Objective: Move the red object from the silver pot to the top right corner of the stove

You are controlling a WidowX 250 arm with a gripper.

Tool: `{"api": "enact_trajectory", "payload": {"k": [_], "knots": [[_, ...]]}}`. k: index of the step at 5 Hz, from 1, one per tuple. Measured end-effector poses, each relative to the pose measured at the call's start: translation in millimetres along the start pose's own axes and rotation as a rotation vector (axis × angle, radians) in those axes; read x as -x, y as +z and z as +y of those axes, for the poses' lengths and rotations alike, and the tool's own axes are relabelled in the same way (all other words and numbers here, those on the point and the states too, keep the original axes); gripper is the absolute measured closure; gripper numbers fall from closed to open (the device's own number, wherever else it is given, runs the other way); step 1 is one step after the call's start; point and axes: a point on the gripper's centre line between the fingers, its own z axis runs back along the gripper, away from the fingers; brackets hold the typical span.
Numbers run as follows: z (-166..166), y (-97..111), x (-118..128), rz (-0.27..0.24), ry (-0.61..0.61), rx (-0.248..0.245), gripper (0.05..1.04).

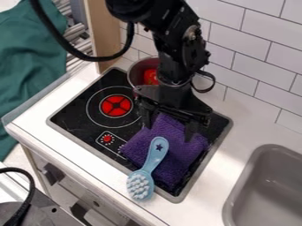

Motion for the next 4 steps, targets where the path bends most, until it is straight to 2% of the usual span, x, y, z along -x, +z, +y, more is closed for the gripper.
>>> {"api": "enact_trajectory", "payload": {"k": [1,3,4], "knots": [[0.8,-5.8,4.7,0.028,0.0,-0.005,0.078],[34.9,-3.9,-37.3,-0.014,0.051,0.028,0.078],[53.6,-1.5,-63.3,-0.037,0.069,0.027,0.078]]}}
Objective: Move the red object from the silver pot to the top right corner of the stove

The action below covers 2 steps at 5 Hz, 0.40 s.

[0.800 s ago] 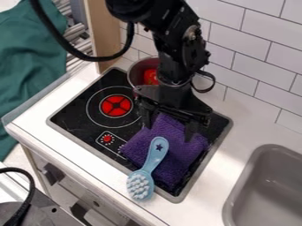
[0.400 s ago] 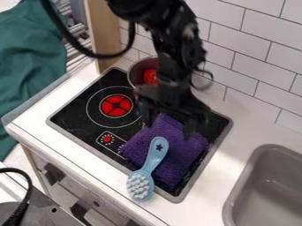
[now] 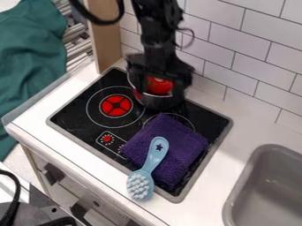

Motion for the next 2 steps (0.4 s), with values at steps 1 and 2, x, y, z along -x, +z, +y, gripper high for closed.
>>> {"api": "enact_trajectory", "payload": {"k": [1,2], "knots": [[10.7,-8.4,-16.4,-0.005,0.017,0.004,0.078],[19.1,-19.3,-32.7,-0.007,0.03,-0.001,0.078]]}}
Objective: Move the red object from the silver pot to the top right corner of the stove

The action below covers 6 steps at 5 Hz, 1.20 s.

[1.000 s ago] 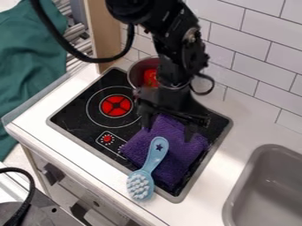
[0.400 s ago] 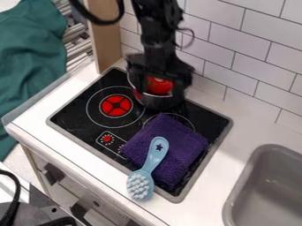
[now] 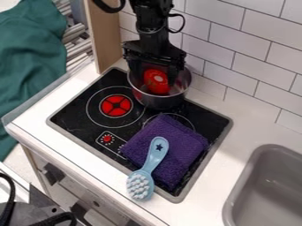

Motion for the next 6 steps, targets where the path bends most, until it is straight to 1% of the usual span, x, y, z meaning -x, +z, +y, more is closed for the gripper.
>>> {"api": "enact_trajectory", "payload": {"k": [1,2,3,4,5,6], "knots": [[2.4,-12.1,-13.5,0.0,0.017,0.001,0.078],[5.0,-26.8,-23.5,-0.004,0.049,0.015,0.078],[4.6,-42.8,-29.0,0.011,0.081,0.02,0.078],[4.1,-58.9,-29.5,0.031,0.1,0.023,0.078],[7.7,-74.7,-26.9,0.081,0.124,-0.003,0.078],[8.0,-77.7,-33.3,0.082,0.12,-0.006,0.128]]}}
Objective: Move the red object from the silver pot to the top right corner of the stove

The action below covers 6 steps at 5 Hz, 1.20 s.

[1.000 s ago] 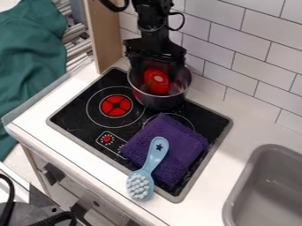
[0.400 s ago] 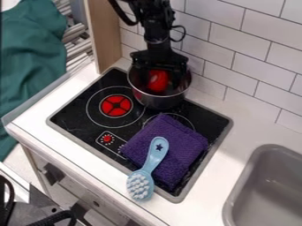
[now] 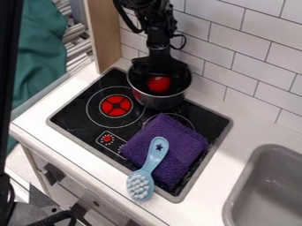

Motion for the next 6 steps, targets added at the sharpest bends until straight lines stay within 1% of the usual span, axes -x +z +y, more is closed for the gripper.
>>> {"api": "enact_trajectory", "payload": {"k": [1,2,3,4,5,6], "knots": [[-1.2,-0.3,-0.5,-0.003,-0.003,0.0,0.222],[-3.2,3.1,8.3,-0.002,-0.021,-0.007,0.222],[-13.7,34.1,6.5,-0.074,-0.072,-0.03,0.222],[-35.6,68.0,7.7,-0.142,-0.151,-0.053,0.222],[-75.4,86.0,27.0,-0.152,-0.256,-0.062,0.222],[-103.2,79.8,57.3,-0.106,-0.291,-0.041,0.222]]}}
